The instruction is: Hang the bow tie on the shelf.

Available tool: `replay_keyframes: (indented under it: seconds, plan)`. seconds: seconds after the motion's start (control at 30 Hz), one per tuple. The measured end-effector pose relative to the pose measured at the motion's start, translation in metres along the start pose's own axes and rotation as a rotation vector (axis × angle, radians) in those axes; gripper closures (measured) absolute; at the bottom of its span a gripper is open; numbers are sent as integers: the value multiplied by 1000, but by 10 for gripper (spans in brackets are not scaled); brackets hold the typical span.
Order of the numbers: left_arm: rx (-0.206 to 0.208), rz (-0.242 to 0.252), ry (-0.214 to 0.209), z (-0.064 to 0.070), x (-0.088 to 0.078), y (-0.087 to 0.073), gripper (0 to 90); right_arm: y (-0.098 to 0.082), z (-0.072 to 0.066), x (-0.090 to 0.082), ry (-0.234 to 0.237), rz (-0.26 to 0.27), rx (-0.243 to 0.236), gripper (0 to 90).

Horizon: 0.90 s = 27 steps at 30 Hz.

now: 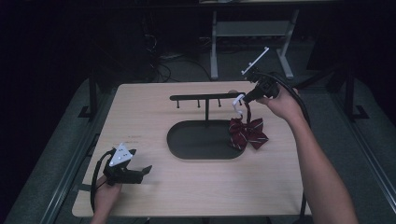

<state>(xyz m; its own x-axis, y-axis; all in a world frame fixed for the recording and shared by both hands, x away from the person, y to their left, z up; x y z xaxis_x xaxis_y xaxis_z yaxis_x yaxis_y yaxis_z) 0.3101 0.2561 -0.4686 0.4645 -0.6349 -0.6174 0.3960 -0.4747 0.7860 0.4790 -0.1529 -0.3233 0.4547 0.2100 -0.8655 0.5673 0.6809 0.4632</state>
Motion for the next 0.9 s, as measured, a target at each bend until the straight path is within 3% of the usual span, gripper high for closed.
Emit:
replay_keyframes:
  seconds: [0.43,0.9]
  plan:
    - [7,-1,3,2,-3,-1,132,-7,-5,-2,21,24,-6,794]
    - [12,-10,1,4,-3,-2,132,-30,-2,-8,71,60,47,734]
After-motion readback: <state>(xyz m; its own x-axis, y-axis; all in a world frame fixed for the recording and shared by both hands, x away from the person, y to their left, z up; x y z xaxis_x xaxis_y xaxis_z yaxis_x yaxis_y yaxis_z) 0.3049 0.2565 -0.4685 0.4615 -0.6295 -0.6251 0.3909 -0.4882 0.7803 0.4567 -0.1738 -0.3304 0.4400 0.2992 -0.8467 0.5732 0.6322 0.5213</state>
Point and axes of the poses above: each handheld gripper's, and its own axes: x roughly forward along the jaws, y roughly out of its top, z roughly to its right, the point moved 5 cm from there along x, roughly forward along the jaws, and after that the axes turned 12 degrees about -y, right-handed, at the moved point
